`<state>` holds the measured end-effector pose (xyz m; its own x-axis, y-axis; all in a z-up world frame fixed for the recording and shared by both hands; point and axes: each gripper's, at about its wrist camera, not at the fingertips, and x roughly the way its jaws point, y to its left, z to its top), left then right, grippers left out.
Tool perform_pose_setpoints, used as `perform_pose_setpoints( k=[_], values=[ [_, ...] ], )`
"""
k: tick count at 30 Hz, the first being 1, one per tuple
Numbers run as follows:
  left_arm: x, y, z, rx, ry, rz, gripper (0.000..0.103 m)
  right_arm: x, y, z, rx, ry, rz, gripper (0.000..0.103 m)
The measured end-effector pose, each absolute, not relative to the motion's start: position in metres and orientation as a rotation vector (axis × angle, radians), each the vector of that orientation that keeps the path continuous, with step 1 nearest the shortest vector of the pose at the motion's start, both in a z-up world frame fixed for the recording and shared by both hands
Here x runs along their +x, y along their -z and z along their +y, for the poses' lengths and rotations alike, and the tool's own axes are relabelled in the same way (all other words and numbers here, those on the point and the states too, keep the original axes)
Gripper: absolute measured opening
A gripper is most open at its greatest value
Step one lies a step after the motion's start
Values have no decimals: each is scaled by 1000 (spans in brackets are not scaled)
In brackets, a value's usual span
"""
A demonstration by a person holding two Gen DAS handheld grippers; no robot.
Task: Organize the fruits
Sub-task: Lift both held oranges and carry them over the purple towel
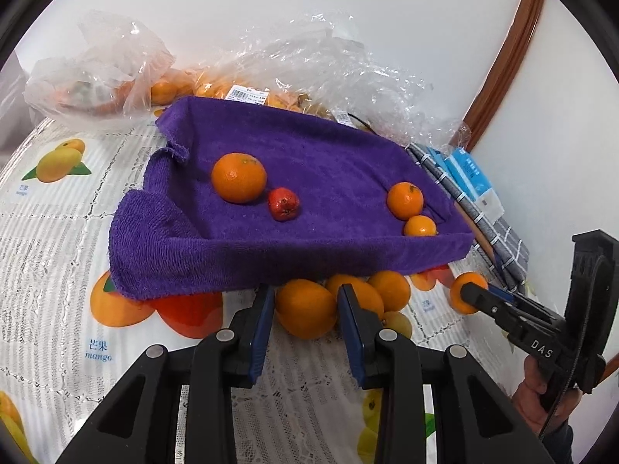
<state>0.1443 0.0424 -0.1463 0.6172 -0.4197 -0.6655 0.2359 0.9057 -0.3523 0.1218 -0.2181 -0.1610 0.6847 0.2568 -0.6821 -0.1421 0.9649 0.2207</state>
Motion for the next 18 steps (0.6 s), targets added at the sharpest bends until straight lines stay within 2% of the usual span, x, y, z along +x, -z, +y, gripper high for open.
perform_pose_setpoints(
  k=[18],
  values=[
    [128,126,56,-321,434,702,32,113,155,-229,195,-223,726,34]
  ],
)
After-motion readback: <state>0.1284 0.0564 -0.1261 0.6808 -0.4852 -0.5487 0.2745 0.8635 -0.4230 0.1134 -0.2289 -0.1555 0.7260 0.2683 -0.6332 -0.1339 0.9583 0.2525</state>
